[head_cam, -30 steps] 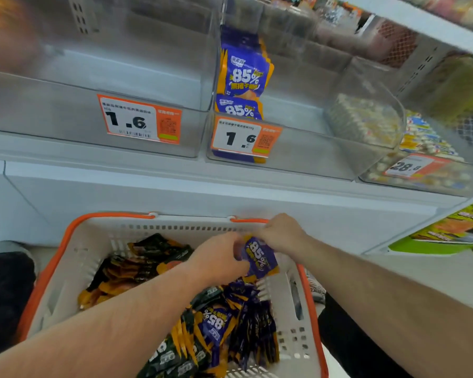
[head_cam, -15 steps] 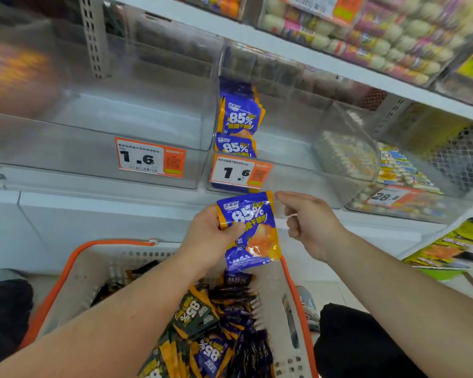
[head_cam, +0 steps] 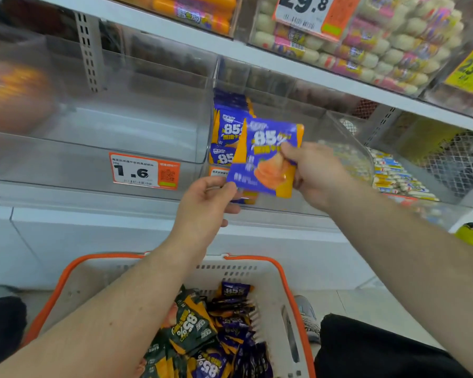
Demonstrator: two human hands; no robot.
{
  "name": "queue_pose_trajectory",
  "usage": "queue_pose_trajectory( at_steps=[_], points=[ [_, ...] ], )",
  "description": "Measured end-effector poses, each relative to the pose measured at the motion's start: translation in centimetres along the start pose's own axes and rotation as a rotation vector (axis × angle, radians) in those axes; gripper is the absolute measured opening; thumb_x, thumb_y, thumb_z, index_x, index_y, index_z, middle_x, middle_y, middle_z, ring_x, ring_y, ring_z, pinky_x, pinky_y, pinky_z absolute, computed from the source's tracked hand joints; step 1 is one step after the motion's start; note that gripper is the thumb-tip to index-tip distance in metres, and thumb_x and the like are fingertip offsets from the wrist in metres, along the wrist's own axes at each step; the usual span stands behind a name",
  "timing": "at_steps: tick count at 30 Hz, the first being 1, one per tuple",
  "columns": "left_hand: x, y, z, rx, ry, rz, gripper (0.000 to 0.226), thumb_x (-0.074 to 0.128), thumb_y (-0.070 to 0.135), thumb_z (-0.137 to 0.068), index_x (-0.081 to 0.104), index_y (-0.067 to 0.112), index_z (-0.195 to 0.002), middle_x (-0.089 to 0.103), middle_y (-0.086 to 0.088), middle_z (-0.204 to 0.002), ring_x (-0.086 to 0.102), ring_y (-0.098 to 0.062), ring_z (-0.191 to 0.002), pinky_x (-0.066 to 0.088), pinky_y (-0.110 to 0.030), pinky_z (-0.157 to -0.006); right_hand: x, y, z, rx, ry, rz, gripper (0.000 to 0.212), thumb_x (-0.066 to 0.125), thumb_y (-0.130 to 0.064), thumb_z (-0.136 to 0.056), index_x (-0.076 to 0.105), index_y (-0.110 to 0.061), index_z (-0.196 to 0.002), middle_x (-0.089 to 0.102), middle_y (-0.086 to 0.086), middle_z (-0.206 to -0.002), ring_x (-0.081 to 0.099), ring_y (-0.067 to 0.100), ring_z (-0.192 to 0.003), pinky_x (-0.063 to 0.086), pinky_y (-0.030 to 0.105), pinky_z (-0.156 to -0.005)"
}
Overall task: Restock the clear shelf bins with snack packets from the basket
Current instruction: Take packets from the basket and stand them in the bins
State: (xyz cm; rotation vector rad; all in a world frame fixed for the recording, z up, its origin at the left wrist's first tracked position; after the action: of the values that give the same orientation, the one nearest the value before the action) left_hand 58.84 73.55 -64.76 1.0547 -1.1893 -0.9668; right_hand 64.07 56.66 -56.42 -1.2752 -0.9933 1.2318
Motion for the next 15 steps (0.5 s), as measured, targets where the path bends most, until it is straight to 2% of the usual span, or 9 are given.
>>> queue_pose_trajectory(
  at_steps=[2, 6, 9, 12, 15],
  points=[
    [-0.1, 0.0, -0.1, -0.008, 0.010, -0.007, 0.011, 0.059, 0.022, -0.095, 0.060, 0.020, -0.106, 0.074, 0.008, -0.083, 0.069, -0.010, -0.071, 0.046, -0.027, -0.060, -0.2, -1.3, -2.6, -0.024, 0.090, 0.018, 0.023, 0.056, -0.014, -0.098, 0.050, -0.018, -0.075, 0.048, 0.000, -0.055, 0.033, 0.009, -0.035, 0.026, 0.020, -0.043],
    [-0.3, -1.0, -0.2, -0.049, 0.019, -0.033, 0.016, 0.059, 0.019, -0.095, 0.059, 0.016, -0.112, 0.071, 0.005, -0.081, 0.065, -0.008, -0.065, 0.046, -0.024, -0.061, 0.8, -1.8, -6.6, -0.002, 0.142, 0.211, 0.022, 0.052, -0.011, -0.097, 0.048, -0.015, -0.076, 0.049, 0.007, -0.068, 0.039, 0.013, -0.048, 0.028, 0.021, -0.043],
    [-0.5, -1.8, -0.3, -0.070, 0.013, -0.060, 0.015, 0.061, 0.015, -0.094, 0.060, 0.015, -0.109, 0.070, 0.003, -0.080, 0.062, -0.003, -0.058, 0.045, -0.019, -0.058, 2.9, -0.6, -8.3, 0.051, 0.039, 0.466, 0.022, 0.051, -0.007, -0.095, 0.049, -0.015, -0.075, 0.053, 0.006, -0.070, 0.044, 0.013, -0.051, 0.032, 0.020, -0.044],
    [-0.5, -2.3, -0.3, -0.083, -0.002, -0.100, 0.016, 0.061, 0.010, -0.091, 0.060, 0.015, -0.106, 0.070, -0.002, -0.086, 0.062, -0.006, -0.060, 0.044, -0.013, -0.054, 4.8, 1.7, -8.7, 0.202, -0.120, 0.657, 0.018, 0.050, -0.012, -0.099, 0.053, -0.017, -0.082, 0.059, 0.003, -0.076, 0.050, 0.010, -0.056, 0.039, 0.024, -0.056],
    [-0.4, -2.7, -0.4, -0.083, -0.015, -0.132, 0.015, 0.062, 0.006, -0.090, 0.060, 0.015, -0.101, 0.069, -0.008, -0.091, 0.061, -0.011, -0.064, 0.043, -0.010, -0.050, 5.1, 2.4, -8.2, 0.271, -0.149, 0.835, 0.013, 0.055, -0.016, -0.098, 0.052, -0.015, -0.086, 0.060, 0.004, -0.076, 0.055, 0.013, -0.062, 0.043, 0.026, -0.057]
  ],
)
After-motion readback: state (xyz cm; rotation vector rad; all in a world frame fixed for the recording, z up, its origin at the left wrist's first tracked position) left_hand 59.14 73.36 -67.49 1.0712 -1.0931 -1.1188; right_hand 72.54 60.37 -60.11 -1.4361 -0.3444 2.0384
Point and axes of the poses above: each hand's wrist, its own z-axis away from the middle knuckle, its own x-axis out of the palm, y = z × x, the point moved 5 cm from there along -z, towards the middle knuckle
